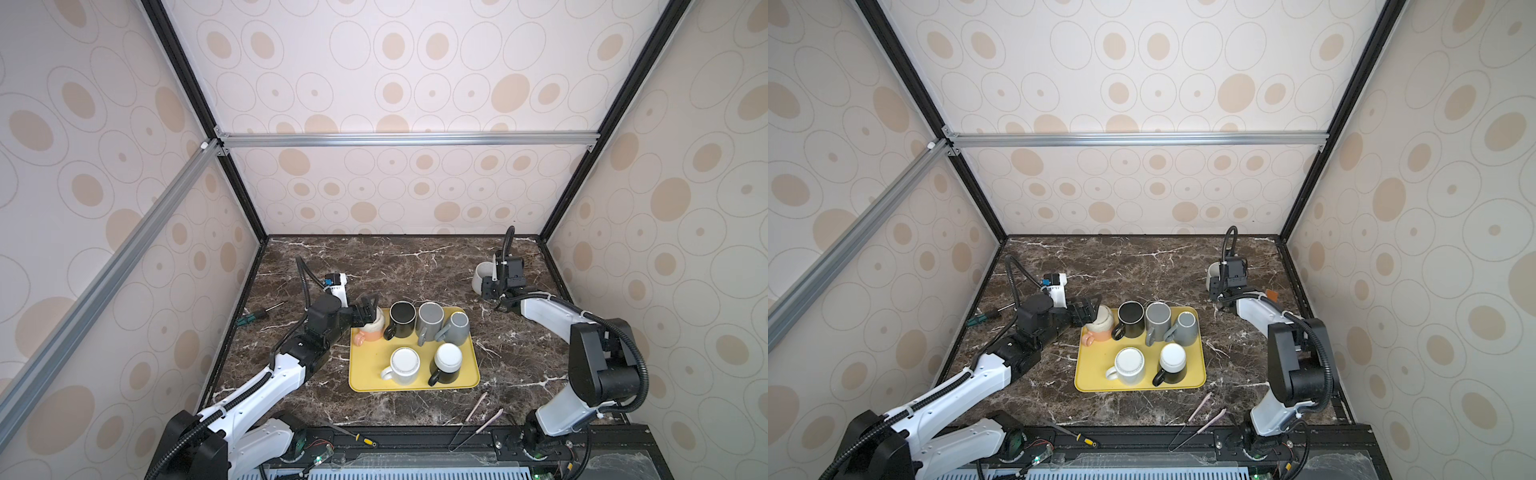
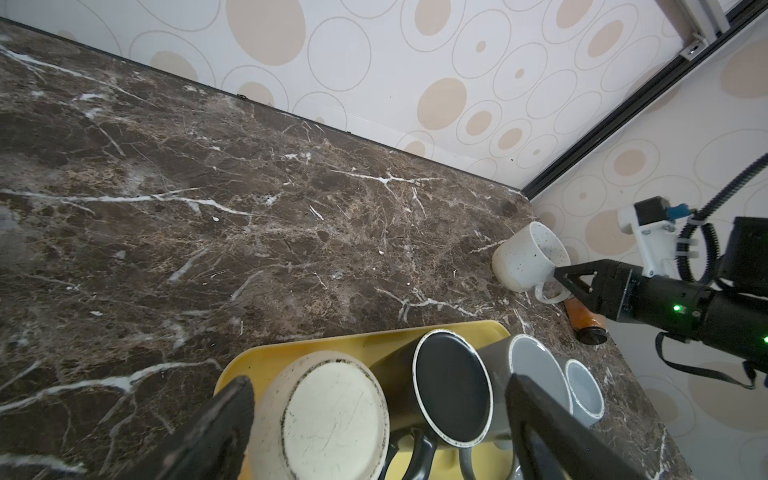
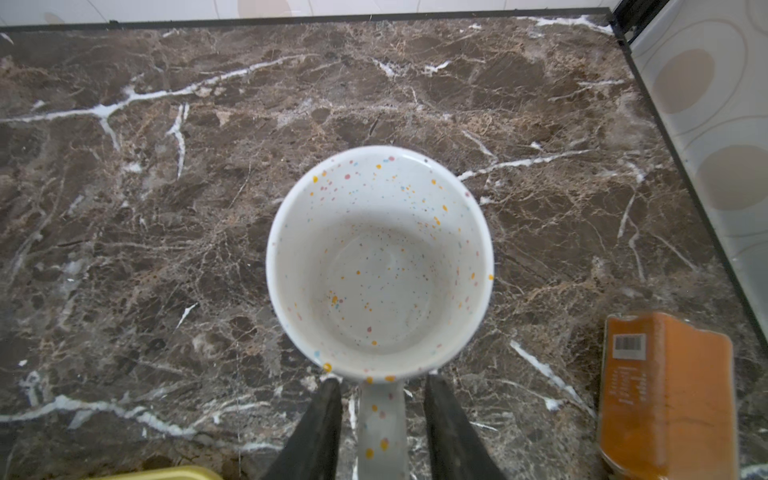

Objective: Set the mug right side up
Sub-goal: 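Lower the mug upright toward the table with the right gripper, then open the right gripper, releasing the white speckled mug, and raise it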

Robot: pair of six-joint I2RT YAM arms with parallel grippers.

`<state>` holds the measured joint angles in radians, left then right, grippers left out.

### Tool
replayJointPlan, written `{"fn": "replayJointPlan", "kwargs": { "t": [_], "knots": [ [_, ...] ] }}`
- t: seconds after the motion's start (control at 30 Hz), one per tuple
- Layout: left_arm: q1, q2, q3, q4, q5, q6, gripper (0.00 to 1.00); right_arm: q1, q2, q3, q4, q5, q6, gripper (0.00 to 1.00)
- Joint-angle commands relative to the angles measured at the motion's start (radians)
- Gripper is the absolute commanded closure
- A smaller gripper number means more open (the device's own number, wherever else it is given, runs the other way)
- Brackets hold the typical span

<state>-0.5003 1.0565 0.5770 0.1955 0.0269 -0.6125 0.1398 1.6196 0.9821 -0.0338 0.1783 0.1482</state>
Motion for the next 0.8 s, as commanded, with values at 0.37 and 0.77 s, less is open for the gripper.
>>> {"fn": "replayJointPlan", "kwargs": {
  "t": [0.37, 0.77],
  "knots": [
    [-0.006, -0.099, 0.161, -0.385, -0.131, 0.104, 0.06, 0.077, -0.324, 0.105, -0.340, 0.086, 0.083, 0.51],
    [-0.006, 0.001, 0.464, -0.845, -0.196, 0.318, 0.09, 0.300, -0.410, 0.255, -0.526, -0.154, 0.125, 0.54]
  ]
}}
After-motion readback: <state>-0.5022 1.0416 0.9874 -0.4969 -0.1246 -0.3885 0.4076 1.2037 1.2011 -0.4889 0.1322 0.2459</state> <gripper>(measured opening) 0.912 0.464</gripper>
